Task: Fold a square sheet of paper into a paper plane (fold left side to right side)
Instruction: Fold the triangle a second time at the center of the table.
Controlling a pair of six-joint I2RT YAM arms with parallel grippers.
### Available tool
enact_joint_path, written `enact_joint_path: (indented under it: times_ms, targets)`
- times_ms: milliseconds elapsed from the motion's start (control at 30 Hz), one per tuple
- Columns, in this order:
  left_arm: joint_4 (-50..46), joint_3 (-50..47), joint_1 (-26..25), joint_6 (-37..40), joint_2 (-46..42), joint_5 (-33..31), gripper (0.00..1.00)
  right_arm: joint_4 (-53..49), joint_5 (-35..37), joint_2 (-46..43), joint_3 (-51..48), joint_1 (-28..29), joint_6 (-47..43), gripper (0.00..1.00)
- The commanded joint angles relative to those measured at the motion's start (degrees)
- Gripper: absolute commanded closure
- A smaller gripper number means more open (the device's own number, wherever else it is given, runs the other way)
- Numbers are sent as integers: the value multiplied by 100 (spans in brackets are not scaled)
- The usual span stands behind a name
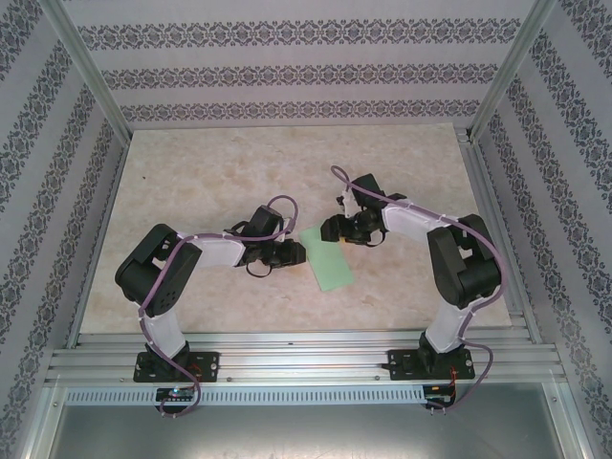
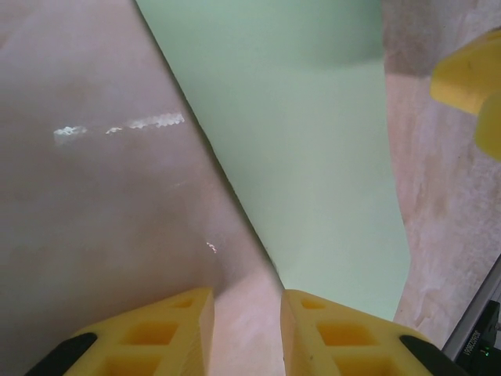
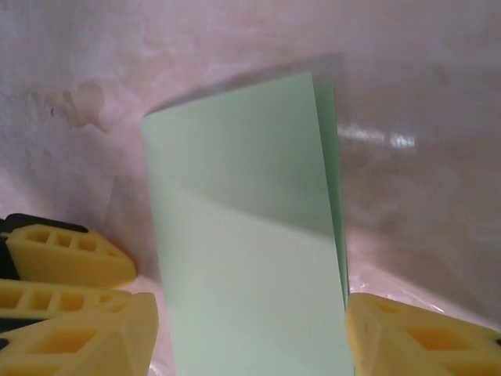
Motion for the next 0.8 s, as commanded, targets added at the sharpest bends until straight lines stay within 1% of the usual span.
enact_joint_path:
  times_ms: [0,133,267,533,667,767]
  targets:
    - [-44,92,12,109,16,-49,70,103,-18,316,294,-57,-369,34]
    - [-17,87,11,80,17,-29,70,113,-127,590,386,-56,-441,34]
    - [-39,88,12,99,27,-40,70,257,-416,599,276,-57,-427,35]
    - [-49,70,13,113,34,-39,70,469,-701,346,-156,-58,-320,47]
    - [-64,71,9,123,27,-40,70,401,-602,187,-289,-66,-345,51]
    - [-91,68,8,137,17,-57,71,403,-662,61,-397,-75,-304,56]
